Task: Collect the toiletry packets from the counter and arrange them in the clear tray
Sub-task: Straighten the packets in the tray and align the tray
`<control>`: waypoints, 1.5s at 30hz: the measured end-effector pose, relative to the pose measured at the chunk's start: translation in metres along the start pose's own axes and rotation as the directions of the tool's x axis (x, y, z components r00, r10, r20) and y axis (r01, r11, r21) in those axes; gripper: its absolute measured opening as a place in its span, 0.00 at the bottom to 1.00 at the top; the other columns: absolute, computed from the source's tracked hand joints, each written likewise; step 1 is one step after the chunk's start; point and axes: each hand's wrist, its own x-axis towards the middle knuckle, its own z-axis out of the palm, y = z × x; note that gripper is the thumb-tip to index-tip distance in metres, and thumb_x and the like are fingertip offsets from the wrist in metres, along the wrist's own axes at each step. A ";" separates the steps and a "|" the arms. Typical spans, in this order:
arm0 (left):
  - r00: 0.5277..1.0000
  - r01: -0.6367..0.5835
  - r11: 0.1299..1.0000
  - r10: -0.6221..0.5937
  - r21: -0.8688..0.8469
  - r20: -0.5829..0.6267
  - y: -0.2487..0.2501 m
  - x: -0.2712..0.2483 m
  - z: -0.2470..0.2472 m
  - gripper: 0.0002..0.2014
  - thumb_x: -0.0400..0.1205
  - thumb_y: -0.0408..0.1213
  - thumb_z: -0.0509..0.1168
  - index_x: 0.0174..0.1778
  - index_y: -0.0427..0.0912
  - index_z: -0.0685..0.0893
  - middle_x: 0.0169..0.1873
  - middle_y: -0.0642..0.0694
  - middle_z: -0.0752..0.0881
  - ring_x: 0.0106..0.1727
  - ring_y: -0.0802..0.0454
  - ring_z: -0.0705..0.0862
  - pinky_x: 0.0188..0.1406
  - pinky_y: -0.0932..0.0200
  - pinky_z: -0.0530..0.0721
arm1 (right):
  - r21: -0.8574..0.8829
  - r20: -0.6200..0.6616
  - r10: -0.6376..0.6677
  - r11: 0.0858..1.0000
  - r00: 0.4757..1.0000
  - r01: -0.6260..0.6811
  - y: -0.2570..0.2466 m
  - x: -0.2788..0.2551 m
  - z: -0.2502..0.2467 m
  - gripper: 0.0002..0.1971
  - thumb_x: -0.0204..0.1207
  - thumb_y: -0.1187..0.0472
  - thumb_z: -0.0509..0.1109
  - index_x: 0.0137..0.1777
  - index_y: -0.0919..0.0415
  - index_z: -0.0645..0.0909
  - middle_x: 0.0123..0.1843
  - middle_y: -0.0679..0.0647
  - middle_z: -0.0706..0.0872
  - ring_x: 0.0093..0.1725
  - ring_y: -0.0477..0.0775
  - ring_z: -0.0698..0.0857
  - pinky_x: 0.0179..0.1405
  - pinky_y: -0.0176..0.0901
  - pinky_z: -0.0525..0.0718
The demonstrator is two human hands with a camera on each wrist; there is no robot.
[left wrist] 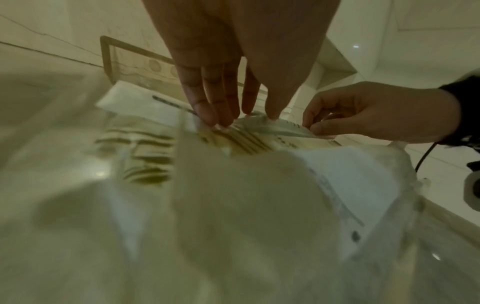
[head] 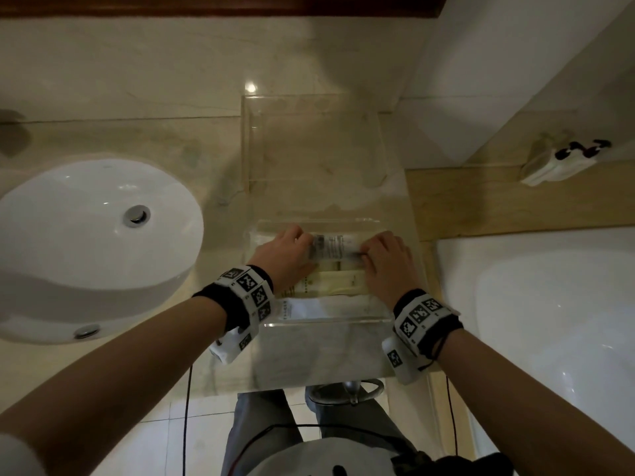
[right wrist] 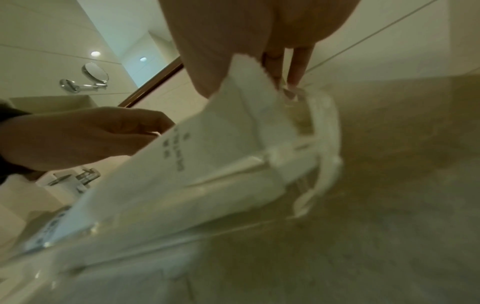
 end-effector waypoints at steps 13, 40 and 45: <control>0.994 -0.059 0.993 0.068 0.105 -0.090 -0.007 0.009 0.001 0.17 0.83 0.47 0.58 0.66 0.47 0.76 0.64 0.43 0.75 0.63 0.45 0.74 0.62 0.53 0.75 | -0.026 0.065 0.042 0.999 0.997 -0.041 -0.010 0.009 -0.002 0.11 0.77 0.71 0.60 0.53 0.64 0.82 0.56 0.60 0.83 0.54 0.64 0.80 0.62 0.48 0.69; 0.998 0.029 0.996 -0.032 -0.084 -0.044 -0.053 -0.024 -0.014 0.09 0.83 0.38 0.60 0.53 0.37 0.81 0.54 0.40 0.82 0.48 0.43 0.82 0.47 0.57 0.78 | 0.027 0.116 -0.192 0.981 0.975 0.190 -0.026 -0.017 -0.007 0.06 0.74 0.62 0.69 0.48 0.63 0.82 0.51 0.60 0.82 0.49 0.61 0.81 0.52 0.56 0.80; 0.995 0.094 0.994 -0.094 -0.059 0.016 -0.065 -0.040 -0.011 0.10 0.84 0.39 0.58 0.55 0.41 0.80 0.55 0.42 0.83 0.48 0.44 0.83 0.50 0.52 0.81 | 0.039 0.177 0.001 0.999 0.984 -0.008 -0.012 -0.027 -0.006 0.11 0.79 0.61 0.61 0.55 0.66 0.78 0.56 0.63 0.79 0.54 0.63 0.78 0.56 0.53 0.77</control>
